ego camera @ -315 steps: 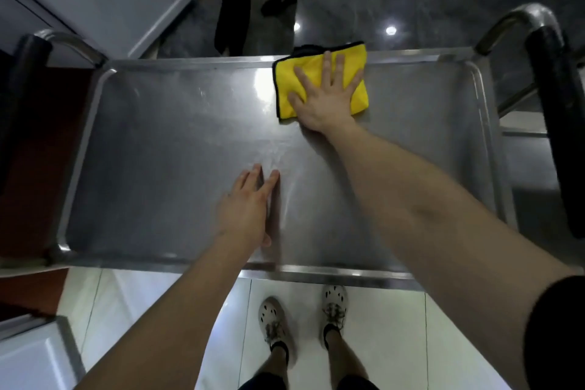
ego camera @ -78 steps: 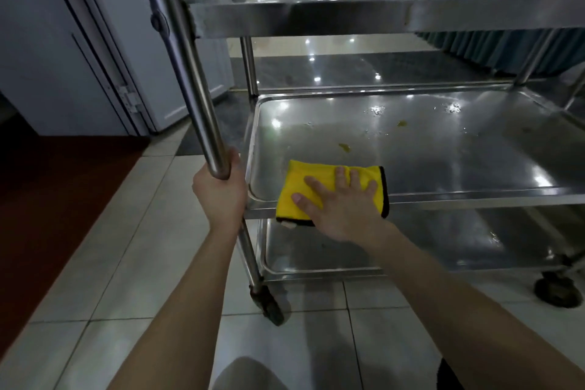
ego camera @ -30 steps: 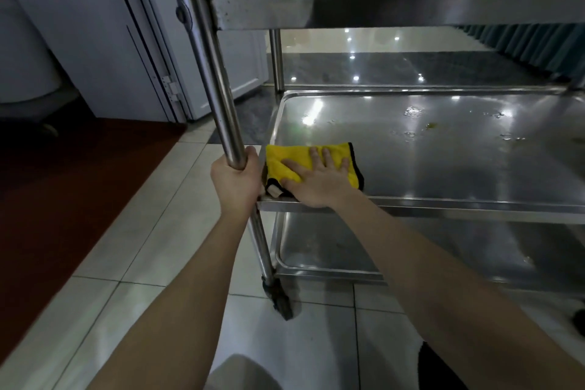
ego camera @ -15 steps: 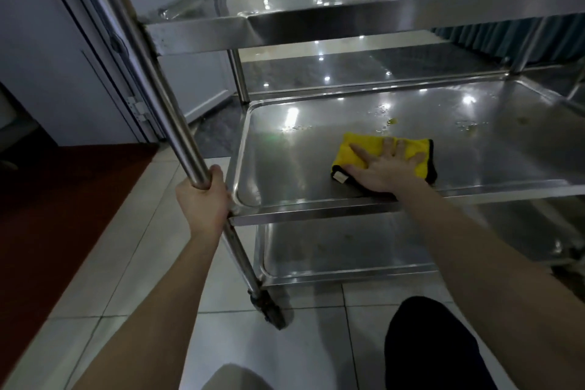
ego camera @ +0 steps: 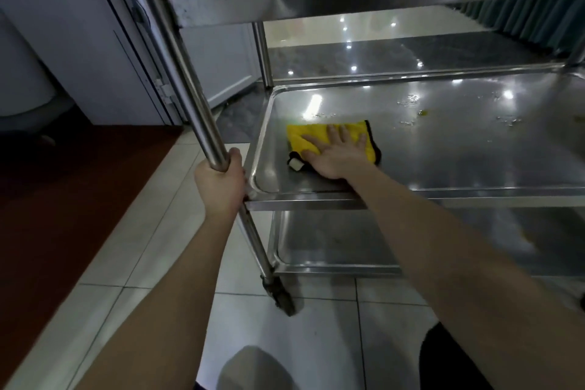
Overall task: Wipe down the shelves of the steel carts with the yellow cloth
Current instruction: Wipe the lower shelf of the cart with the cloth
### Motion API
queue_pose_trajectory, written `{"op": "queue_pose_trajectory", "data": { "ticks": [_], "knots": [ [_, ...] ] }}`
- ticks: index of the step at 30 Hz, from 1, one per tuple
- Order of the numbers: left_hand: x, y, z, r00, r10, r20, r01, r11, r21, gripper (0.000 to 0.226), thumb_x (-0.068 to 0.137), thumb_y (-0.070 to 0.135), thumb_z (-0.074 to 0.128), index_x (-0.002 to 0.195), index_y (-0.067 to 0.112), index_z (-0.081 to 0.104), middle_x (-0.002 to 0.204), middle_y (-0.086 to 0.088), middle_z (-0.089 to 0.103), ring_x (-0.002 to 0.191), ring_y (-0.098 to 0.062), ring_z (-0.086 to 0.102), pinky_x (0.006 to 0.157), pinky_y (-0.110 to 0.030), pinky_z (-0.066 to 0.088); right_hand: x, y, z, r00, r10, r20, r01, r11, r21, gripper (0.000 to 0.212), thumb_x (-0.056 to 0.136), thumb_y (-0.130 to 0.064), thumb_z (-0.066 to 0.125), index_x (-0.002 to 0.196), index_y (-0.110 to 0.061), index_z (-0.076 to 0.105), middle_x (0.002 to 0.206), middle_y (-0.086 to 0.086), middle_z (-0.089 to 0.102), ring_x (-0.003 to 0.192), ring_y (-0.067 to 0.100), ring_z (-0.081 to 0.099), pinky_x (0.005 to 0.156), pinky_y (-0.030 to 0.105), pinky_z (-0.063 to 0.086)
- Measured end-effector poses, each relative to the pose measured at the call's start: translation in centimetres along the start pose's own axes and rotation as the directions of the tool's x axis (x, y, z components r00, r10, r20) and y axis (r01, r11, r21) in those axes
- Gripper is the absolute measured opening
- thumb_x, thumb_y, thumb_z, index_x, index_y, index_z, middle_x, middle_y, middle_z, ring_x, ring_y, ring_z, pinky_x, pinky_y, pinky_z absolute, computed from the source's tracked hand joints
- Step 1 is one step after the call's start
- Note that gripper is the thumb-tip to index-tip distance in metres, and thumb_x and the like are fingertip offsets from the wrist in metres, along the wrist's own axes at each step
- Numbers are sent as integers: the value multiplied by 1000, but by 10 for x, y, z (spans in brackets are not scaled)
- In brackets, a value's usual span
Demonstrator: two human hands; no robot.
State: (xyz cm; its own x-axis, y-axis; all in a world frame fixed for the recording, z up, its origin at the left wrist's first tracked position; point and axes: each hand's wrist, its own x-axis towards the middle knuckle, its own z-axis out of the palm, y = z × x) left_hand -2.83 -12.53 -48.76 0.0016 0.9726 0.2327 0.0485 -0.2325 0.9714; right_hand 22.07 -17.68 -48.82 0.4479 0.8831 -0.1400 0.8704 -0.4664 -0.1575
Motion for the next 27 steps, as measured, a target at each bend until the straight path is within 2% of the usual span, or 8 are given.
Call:
{"op": "queue_pose_trajectory", "data": {
  "ticks": [4, 6, 9, 11, 13, 15, 20, 27],
  "knots": [
    [-3, 9, -3, 999, -39, -30, 43, 990, 135, 48, 96, 45, 72, 80, 0, 63, 66, -14, 68, 55, -23, 67, 51, -47, 56, -34, 141, -17, 987, 159, 10, -159, 987, 8, 73, 91, -91, 11, 159, -68, -5, 180, -4, -11, 166, 28, -12, 126, 71, -8],
    [-16, 14, -6, 988, -25, -153, 53, 982, 182, 48, 91, 51, 79, 102, 10, 56, 93, -13, 70, 79, -28, 72, 74, -54, 63, -57, 196, -23, 976, 219, 8, -219, 976, 8, 79, 86, -96, 8, 159, -69, -6, 180, -5, -12, 166, 27, -12, 126, 70, -7],
    [-67, 19, 2, 898, 320, -302, -223, 923, 314, 47, 92, 45, 80, 112, 23, 44, 108, 1, 49, 92, -23, 57, 82, -44, 53, -71, 216, -26, 974, 225, -4, -225, 974, 0, 84, 82, -98, 5, 160, -67, -6, 180, -4, -11, 166, 28, -11, 125, 71, -7],
    [-102, 20, 29, 840, 543, -4, -496, 770, 402, 30, 102, 43, 68, 111, 22, 49, 107, 5, 46, 94, -22, 53, 82, -38, 46, -73, 206, -24, 973, 230, -26, -230, 973, 5, 82, 85, -96, 7, 161, -65, -4, 181, -1, -10, 166, 31, -10, 124, 74, -7],
    [-119, 23, 70, 775, 556, 299, -629, 641, 440, 22, 107, 41, 58, 110, 20, 57, 108, 4, 53, 100, -22, 56, 90, -39, 45, -74, 198, -22, 973, 226, -46, -226, 974, 6, 81, 88, -94, 8, 162, -64, -3, 181, 1, -10, 166, 32, -10, 122, 76, -7],
    [-122, 31, 111, 746, 493, 447, -665, 572, 479, 31, 108, 40, 50, 115, 14, 66, 113, -5, 62, 108, -29, 59, 98, -46, 46, -75, 197, -21, 976, 211, -50, -211, 977, 4, 80, 89, -94, 8, 162, -63, -3, 180, 2, -11, 165, 34, -12, 122, 76, -7],
    [-113, 34, 162, 764, 332, 553, -643, 468, 606, 61, 107, 45, 31, 130, 4, 70, 131, -19, 69, 123, -41, 62, 112, -50, 42, -77, 194, -21, 982, 188, -30, -188, 982, -2, 79, 91, -91, 8, 163, -61, -4, 180, 5, -13, 165, 37, -15, 119, 79, -10],
    [-88, 17, 166, 745, 449, 494, -665, 438, 605, 47, 109, 38, 41, 128, 6, 69, 129, -16, 71, 134, -36, 59, 118, -50, 41, -69, 178, -13, 977, 207, -62, -206, 978, 7, 81, 94, -89, 10, 166, -56, -2, 179, 13, -16, 162, 44, -19, 115, 83, -13]
  ]
}}
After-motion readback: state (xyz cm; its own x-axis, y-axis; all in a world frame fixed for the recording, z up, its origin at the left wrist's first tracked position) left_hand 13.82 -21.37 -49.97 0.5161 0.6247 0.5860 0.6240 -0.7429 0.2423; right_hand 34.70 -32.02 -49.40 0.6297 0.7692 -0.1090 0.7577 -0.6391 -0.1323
